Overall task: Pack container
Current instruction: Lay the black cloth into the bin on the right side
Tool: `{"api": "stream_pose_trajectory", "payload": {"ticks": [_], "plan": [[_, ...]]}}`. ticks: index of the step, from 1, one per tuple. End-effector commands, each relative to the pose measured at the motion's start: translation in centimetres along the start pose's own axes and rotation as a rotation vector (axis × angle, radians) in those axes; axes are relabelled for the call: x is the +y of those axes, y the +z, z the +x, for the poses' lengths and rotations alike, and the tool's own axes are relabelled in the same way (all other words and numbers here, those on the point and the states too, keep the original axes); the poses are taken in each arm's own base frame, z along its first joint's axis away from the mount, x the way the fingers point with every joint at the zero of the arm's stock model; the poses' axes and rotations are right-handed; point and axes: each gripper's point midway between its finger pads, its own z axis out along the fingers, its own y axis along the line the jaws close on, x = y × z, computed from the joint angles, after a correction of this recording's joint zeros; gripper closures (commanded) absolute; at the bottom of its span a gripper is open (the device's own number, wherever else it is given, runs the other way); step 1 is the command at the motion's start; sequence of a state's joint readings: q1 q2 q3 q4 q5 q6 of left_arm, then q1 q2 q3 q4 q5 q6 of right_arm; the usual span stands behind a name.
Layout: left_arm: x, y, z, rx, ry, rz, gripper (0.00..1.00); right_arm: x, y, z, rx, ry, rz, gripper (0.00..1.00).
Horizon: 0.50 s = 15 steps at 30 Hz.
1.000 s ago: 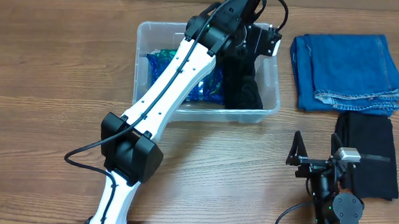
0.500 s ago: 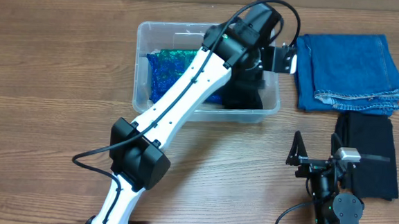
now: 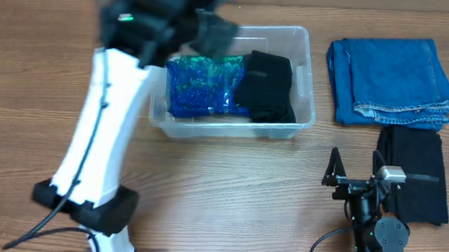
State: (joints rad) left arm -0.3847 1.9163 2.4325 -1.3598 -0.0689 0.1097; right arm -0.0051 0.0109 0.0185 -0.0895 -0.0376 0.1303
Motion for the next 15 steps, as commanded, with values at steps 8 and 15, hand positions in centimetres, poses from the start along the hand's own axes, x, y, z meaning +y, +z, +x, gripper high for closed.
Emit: {"api": "stream_pose_trajectory", "payload": {"ticks": [8, 15], "plan": [[20.7, -0.9, 10.4, 0.202, -0.583, -0.363, 0.0, -0.1, 0.0, 0.1, -0.006, 0.0, 0.0, 0.0], [24.7, -1.8, 14.6, 0.293, -0.661, -0.47, 0.0, -0.1, 0.0, 0.1, -0.006, -0.001, 0.002, 0.0]]}}
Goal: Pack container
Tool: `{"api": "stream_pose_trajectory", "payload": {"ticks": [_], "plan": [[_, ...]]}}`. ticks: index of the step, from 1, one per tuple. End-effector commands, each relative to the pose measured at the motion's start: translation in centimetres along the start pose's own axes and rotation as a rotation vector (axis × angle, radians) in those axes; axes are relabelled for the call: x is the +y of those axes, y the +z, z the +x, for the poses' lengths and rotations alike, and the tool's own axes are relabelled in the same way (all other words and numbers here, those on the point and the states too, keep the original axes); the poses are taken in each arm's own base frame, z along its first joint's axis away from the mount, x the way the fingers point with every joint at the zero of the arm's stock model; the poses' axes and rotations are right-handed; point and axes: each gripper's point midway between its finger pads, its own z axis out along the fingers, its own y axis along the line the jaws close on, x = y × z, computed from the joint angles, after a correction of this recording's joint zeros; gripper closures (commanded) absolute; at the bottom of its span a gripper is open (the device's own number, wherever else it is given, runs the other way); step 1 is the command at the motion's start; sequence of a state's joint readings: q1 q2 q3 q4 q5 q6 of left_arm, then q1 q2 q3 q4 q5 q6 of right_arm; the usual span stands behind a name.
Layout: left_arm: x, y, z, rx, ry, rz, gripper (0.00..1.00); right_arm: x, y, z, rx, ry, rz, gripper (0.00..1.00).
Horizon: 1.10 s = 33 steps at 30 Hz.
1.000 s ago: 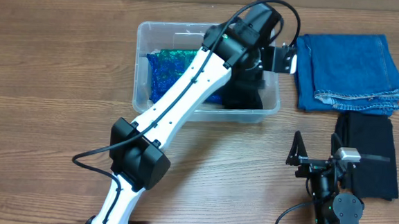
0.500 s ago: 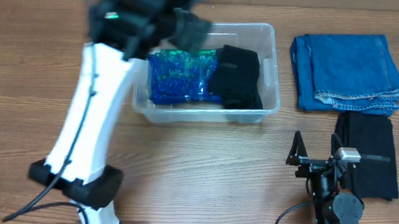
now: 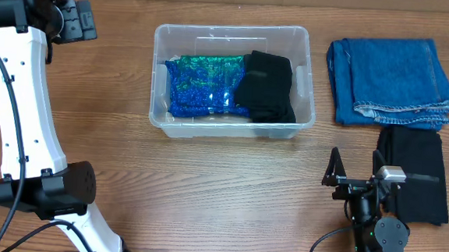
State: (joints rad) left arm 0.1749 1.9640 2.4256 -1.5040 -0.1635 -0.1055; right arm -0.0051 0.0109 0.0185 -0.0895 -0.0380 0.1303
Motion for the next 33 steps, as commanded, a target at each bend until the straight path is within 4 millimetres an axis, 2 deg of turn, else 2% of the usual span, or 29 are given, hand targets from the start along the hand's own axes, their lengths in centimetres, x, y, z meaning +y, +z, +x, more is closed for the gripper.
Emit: {"api": "stream_pose_trajectory", "payload": {"ticks": [1, 7, 9, 14, 17, 18, 22, 23, 27, 28, 30, 33], "plan": [[2.2, 1.2, 0.4, 0.033, -0.027, -0.058, 0.0, -0.1, 0.0, 0.1, -0.006, 0.0, 0.004, 0.0], [2.4, 1.2, 0.4, 0.034, -0.035, -0.054, 0.0, 0.5, 0.0, -0.5, -0.027, -0.002, -0.033, 0.0], [2.4, 1.2, 0.4, 0.033, -0.035, -0.054, 0.0, 2.2, -0.3, -2.2, -0.076, -0.009, -0.119, 0.0], [2.4, 1.2, 0.4, 0.033, -0.035, -0.054, 0.0, 3.1, -1.3, -7.1, 0.018, 0.0, -0.088, 0.0], [2.4, 1.2, 0.4, 0.033, -0.035, -0.054, 0.0, 2.8, 0.0, -10.7, 0.168, 0.008, -0.01, 0.0], [2.4, 1.2, 0.4, 0.033, -0.035, -0.054, 0.0, 2.5, 1.0, -12.0, 0.243, -0.018, 0.023, 0.0], [2.4, 1.2, 0.4, 0.033, -0.035, -0.054, 0.0, 2.2, 4.5, -14.0, 0.502, -0.044, 0.08, 0.0], [2.4, 1.2, 0.4, 0.033, -0.035, -0.054, 0.0, 1.9, 5.0, -13.6, 0.528, -0.034, 0.097, 0.0], [2.4, 1.2, 0.4, 0.033, -0.035, -0.054, 0.0, 1.5, 5.4, -8.8, 0.736, 0.029, 0.108, 0.0], [2.4, 1.2, 0.4, 0.034, -0.035, -0.054, 0.0, 0.5, 5.4, -8.1, 0.767, 0.014, 0.16, 0.0], [2.4, 1.2, 0.4, 0.033, -0.035, -0.054, 0.0, -3.9, 4.7, -5.9, 0.851, 0.019, 0.438, 0.0], [2.4, 1.2, 0.4, 0.033, -0.035, -0.054, 0.0, -6.9, 5.1, -0.2, 1.045, 0.058, 0.644, 0.0]]}}
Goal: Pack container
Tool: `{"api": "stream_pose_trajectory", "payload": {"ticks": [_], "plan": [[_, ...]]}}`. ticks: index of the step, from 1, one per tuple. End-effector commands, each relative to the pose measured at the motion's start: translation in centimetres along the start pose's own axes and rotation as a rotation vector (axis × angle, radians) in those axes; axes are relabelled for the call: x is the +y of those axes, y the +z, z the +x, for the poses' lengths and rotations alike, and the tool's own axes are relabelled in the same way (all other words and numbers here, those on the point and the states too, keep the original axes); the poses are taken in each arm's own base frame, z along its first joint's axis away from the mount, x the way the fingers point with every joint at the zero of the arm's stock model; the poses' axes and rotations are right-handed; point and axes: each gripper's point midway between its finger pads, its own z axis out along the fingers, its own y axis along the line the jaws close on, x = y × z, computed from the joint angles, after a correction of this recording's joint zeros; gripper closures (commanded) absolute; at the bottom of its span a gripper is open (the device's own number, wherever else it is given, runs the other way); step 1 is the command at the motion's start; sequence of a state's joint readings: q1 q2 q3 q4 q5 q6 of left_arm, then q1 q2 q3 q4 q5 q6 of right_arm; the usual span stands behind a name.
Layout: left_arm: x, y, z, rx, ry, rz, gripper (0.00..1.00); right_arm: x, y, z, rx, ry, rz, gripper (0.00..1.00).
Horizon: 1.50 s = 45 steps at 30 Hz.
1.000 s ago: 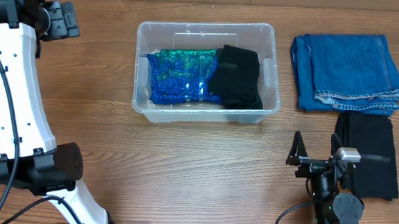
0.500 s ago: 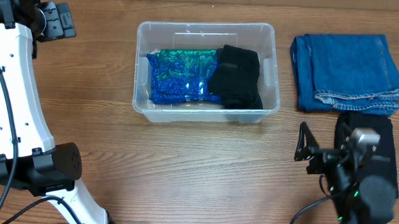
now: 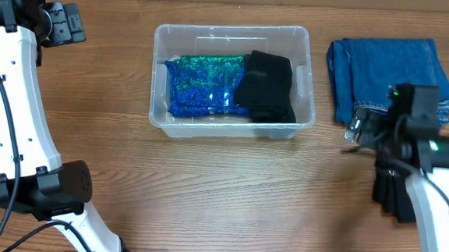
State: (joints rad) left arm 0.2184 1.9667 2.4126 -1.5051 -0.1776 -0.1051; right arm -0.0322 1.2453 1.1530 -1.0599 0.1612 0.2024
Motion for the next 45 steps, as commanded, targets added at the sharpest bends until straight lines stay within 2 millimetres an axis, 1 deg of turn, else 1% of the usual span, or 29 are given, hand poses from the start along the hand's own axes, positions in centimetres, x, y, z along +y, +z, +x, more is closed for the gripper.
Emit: {"api": "stream_pose_trajectory", "payload": {"ticks": [1, 3, 4, 6, 8, 9, 15, 16, 18, 21, 25, 27, 29, 30, 32, 34, 36, 37, 38, 39, 41, 43, 44, 45], "plan": [[0.3, 0.6, 0.1, 0.014, 0.0, -0.016, 0.0, -1.9, 5.0, 1.1, 0.146, 0.1, 0.187, 0.0], [0.3, 0.6, 0.1, 0.014, 0.0, -0.016, 0.0, -1.9, 8.7, 2.8, 0.264, 0.128, 0.24, 0.0], [0.3, 0.6, 0.1, 0.014, 0.0, -0.016, 0.0, -1.9, 9.8, 3.1, 0.285, 0.131, 0.256, 0.0], [0.3, 0.6, 0.1, 0.014, 0.0, -0.016, 0.0, -1.9, 11.0, 3.0, 0.285, 0.137, 0.27, 0.0], [0.3, 0.6, 0.1, 0.014, 0.0, -0.016, 0.0, -2.7, 11.3, 2.4, 0.264, 0.156, 0.288, 0.0], [0.3, 0.6, 0.1, 0.014, 0.0, -0.016, 0.0, -4.0, 11.3, 2.3, 0.258, 0.174, 0.32, 0.0], [0.3, 0.6, 0.1, 0.014, 0.0, -0.016, 0.0, -8.0, 11.8, 3.1, 0.315, 0.282, 0.363, 0.0], [0.3, 0.6, 0.1, 0.014, 0.0, -0.016, 0.0, -8.3, 11.8, 3.2, 0.319, 0.292, 0.366, 0.0], [0.3, 0.6, 0.1, 0.014, 0.0, -0.016, 0.0, -8.4, 12.2, 3.7, 0.331, 0.283, 0.353, 0.0], [0.3, 0.6, 0.1, 0.014, 0.0, -0.016, 0.0, -8.5, 12.9, 5.3, 0.365, 0.273, 0.361, 0.0], [0.3, 0.5, 0.1, 0.014, -0.001, -0.016, 0.0, -8.5, 14.6, 7.2, 0.377, 0.177, 0.333, 0.0], [0.3, 0.6, 0.1, 0.014, 0.0, -0.016, 0.0, -8.5, 15.2, 7.6, 0.369, 0.127, 0.32, 0.09], [0.3, 0.5, 0.1, 0.014, -0.001, -0.016, 0.0, -8.5, 15.5, 7.7, 0.364, 0.125, 0.318, 0.14], [0.3, 0.6, 0.1, 0.014, 0.0, -0.016, 0.0, -8.5, 15.6, 7.9, 0.364, 0.124, 0.318, 0.18], [0.3, 0.5, 0.1, 0.014, 0.0, -0.016, 0.0, -8.6, 15.9, 8.4, 0.369, 0.103, 0.315, 0.37], [0.3, 0.5, 0.1, 0.014, -0.001, -0.016, 0.0, -8.6, 16.2, 8.9, 0.368, 0.104, 0.314, 0.62], [0.3, 0.6, 0.1, 0.014, 0.0, -0.016, 0.0, -8.6, 16.2, 8.9, 0.368, 0.103, 0.315, 0.87], [0.3, 0.6, 0.1, 0.014, 0.0, -0.016, 0.0, -8.6, 16.1, 8.9, 0.366, 0.104, 0.315, 0.96], [0.3, 0.6, 0.1, 0.014, 0.0, -0.016, 0.0, -8.6, 16.0, 8.6, 0.366, 0.104, 0.314, 0.96], [0.3, 0.6, 0.1, 0.014, 0.0, -0.016, 0.0, -8.5, 15.5, 7.8, 0.364, 0.104, 0.314, 0.96], [0.3, 0.6, 0.1, 0.014, 0.0, -0.016, 0.0, -8.4, 14.2, 5.6, 0.35, 0.107, 0.311, 0.96], [0.3, 0.6, 0.1, 0.014, 0.0, -0.016, 0.0, -8.1, 12.2, 2.7, 0.328, 0.111, 0.307, 0.96], [0.3, 0.6, 0.1, 0.014, 0.0, -0.016, 0.0, -8.1, 11.7, 1.9, 0.323, 0.111, 0.306, 0.96], [0.3, 0.6, 0.1, 0.014, 0.0, -0.016, 0.0, -8.1, 10.7, 1.0, 0.319, 0.112, 0.305, 0.96]]}}
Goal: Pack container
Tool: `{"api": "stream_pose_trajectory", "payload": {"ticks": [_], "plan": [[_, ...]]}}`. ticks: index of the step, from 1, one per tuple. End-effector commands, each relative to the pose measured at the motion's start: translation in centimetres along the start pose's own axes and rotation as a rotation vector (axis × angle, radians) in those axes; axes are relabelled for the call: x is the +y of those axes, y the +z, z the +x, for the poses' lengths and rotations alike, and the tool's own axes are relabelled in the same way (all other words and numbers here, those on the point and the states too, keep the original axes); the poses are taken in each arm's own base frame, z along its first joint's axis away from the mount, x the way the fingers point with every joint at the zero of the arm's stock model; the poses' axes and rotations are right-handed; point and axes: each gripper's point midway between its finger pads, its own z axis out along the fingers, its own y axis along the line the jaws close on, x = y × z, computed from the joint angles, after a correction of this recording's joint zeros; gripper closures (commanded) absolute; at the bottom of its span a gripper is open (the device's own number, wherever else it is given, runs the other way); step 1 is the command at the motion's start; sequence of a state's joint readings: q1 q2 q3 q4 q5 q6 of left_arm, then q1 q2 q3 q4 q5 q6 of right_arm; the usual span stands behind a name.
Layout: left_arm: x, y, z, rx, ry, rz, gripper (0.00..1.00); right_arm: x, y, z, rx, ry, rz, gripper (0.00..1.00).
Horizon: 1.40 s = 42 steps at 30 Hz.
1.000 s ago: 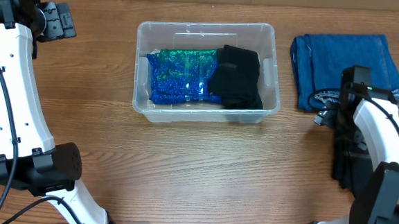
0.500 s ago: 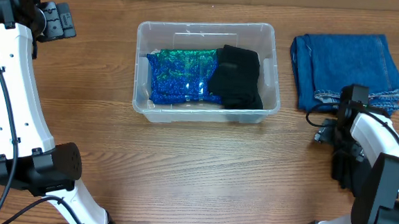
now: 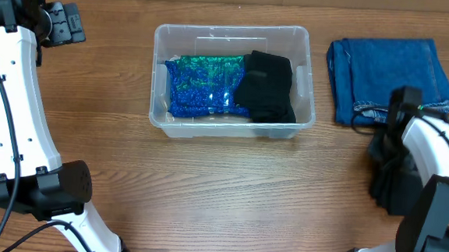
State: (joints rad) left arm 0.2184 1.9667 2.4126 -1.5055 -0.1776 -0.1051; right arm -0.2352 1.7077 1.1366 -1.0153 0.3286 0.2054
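Note:
The clear plastic container [image 3: 307, 108] stands at mid-table, holding a blue-green sequined item [image 3: 202, 85] on the left and a folded black garment [image 3: 267, 86] on the right. Folded blue jeans [image 3: 388, 69] lie to its right. Below them lies a black cloth [image 3: 389, 187]. My right gripper [image 3: 381, 145] is down at that cloth's upper left edge, with its fingers hidden under the wrist. My left gripper [image 3: 61, 24] hangs open and empty at the far left, well clear of the container.
The left arm's white links [image 3: 18, 121] rise along the left side from a base at the front left. The right arm's base [image 3: 429, 232] sits at the front right, over part of the black cloth. Bare wooden table [image 3: 221, 188] lies in front of the container.
My right arm has swung further right and lowered, from the jeans' lower left corner to the top of the black cloth. The cloth's upper edge looks bunched. The left arm has not moved.
At first my left arm reached over the container, which held both items, while the right arm sat folded at the front. Then the left arm stood withdrawn at the far left. The right arm was then raised beside the jeans, and now it is down on the black cloth.

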Motion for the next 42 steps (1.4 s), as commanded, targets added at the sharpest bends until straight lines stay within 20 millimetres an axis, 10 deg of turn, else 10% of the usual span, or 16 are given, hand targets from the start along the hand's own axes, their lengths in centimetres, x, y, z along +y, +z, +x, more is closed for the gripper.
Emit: {"api": "stream_pose_trajectory", "payload": {"ticks": [1, 12, 24, 35, 42], "plan": [[0.3, 0.6, 0.1, 0.014, 0.0, -0.016, 0.0, 0.1, -3.4, -2.8, -0.067, 0.016, -0.035, 0.96], [0.3, 0.6, 0.1, 0.014, -0.001, -0.016, 0.0, 1.0, -5.2, -1.9, -0.028, -0.079, -0.119, 0.96], [0.3, 0.6, 0.1, 0.014, -0.001, -0.016, 0.0, 1.5, -25.3, -7.1, -0.462, -0.357, -0.294, 0.96], [0.3, 0.6, 0.1, 0.014, 0.0, -0.016, 0.0, 17.3, -39.8, -3.9, -1.034, -0.932, -0.466, 0.96], [0.3, 0.6, 0.1, 0.014, -0.001, -0.016, 0.0, 27.3, -38.2, 3.1, -0.97, -1.216, -0.552, 0.96]]}}
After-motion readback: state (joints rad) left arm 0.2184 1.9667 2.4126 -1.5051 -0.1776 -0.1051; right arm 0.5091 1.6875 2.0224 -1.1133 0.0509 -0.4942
